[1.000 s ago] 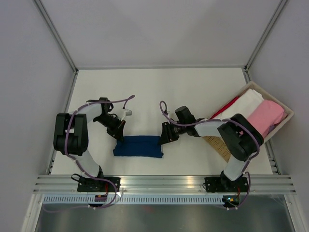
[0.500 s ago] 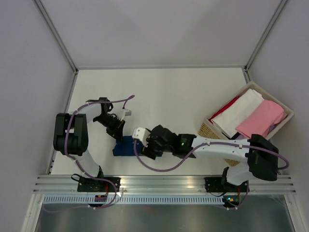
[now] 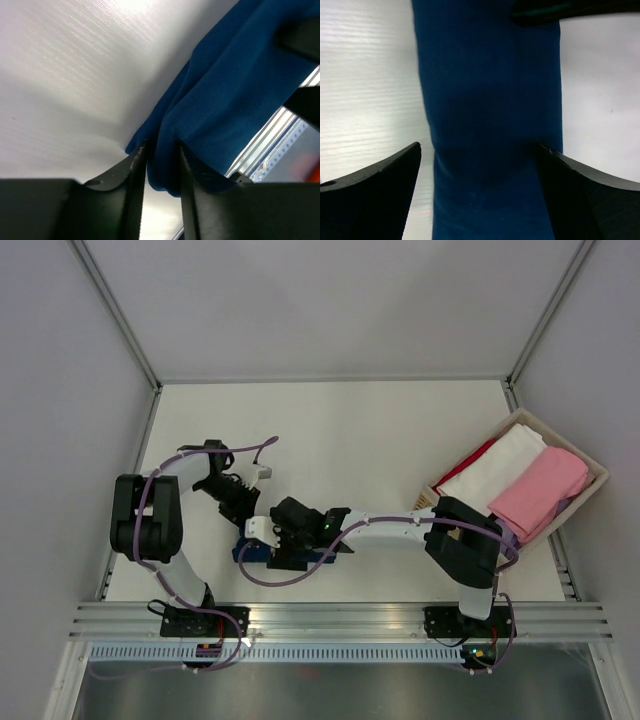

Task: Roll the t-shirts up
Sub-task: Roll the tshirt, then place the rolled tshirt into the container

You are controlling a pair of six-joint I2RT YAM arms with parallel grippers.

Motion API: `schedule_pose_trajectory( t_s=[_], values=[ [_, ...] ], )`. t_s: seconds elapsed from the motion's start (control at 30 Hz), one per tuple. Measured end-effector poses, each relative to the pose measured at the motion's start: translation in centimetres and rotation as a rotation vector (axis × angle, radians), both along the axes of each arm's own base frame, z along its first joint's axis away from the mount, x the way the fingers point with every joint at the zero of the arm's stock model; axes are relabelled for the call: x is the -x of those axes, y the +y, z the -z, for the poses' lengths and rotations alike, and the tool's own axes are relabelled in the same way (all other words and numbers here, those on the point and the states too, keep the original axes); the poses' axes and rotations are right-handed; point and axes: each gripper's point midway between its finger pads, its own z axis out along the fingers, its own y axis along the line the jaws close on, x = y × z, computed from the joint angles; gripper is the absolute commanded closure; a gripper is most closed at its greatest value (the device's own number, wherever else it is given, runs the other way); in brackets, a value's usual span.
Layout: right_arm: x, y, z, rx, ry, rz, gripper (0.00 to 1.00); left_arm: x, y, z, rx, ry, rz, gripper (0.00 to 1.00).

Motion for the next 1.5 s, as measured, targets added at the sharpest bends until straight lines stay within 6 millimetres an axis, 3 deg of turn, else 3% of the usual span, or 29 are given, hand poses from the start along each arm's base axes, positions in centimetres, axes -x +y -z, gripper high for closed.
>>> schedule_pose_trajectory(
  t_s=[0.2,0.4,0.5,0.53,0.63,0.73,0.9,1.0,1.03,1.13,1.27,1.33,1.4,1.5],
  values=[
    [-2.2,-1.9,2.9,0.039,0.097,0.049,0.08,-0.4,0.5,-0.1,-0.027,-0.024,0.001,0.59],
    [-2.7,-2.1,3.4,0.003,0.189,0.067,0.14,-0.7,1.1,-0.4,-0.059,-0.051,-0.008,0.63],
    [-2.5,-2.1,3.5,-0.005,0.219,0.066,0.20,-0.9,1.9,-0.6,-0.071,-0.057,-0.039,0.73],
    [-2.5,-2.1,3.6,-0.007,0.226,0.067,0.21,-1.0,2.2,-0.7,-0.077,-0.059,-0.055,0.82],
    [-2.4,-2.1,3.6,-0.012,0.242,0.066,0.25,-1.5,3.7,-0.5,-0.108,-0.065,-0.102,0.97],
    [-2.2,-2.1,3.7,-0.016,0.251,0.064,0.30,-1.6,4.6,0.0,-0.138,-0.074,-0.122,0.98],
    [-2.1,-2.1,3.7,-0.019,0.261,0.067,0.35,-0.1,4.6,1.0,-0.142,-0.038,-0.118,0.98],
    [-2.0,-2.1,3.8,-0.016,0.261,0.067,0.34,-0.2,4.8,0.7,-0.153,-0.055,-0.119,0.90],
    [-2.0,-2.1,3.8,-0.016,0.261,0.067,0.32,-0.4,5.0,0.4,-0.162,-0.074,-0.121,0.77],
    [-2.1,-2.2,3.7,-0.014,0.260,0.071,0.30,-1.3,5.2,-1.9,-0.165,-0.182,-0.137,0.61],
    [-2.1,-2.4,3.7,-0.009,0.259,0.079,0.30,-3.3,4.4,-7.2,-0.108,-0.390,-0.156,0.57],
    [-2.1,-2.4,3.7,-0.007,0.258,0.083,0.30,-4.0,3.5,-8.6,-0.066,-0.427,-0.156,0.55],
    [-2.1,-2.4,3.7,-0.006,0.259,0.086,0.29,-4.1,2.8,-8.2,-0.041,-0.397,-0.155,0.50],
    [-2.2,-2.5,3.7,-0.006,0.259,0.094,0.28,-3.6,2.4,-5.2,-0.031,-0.260,-0.163,0.48]
  ],
)
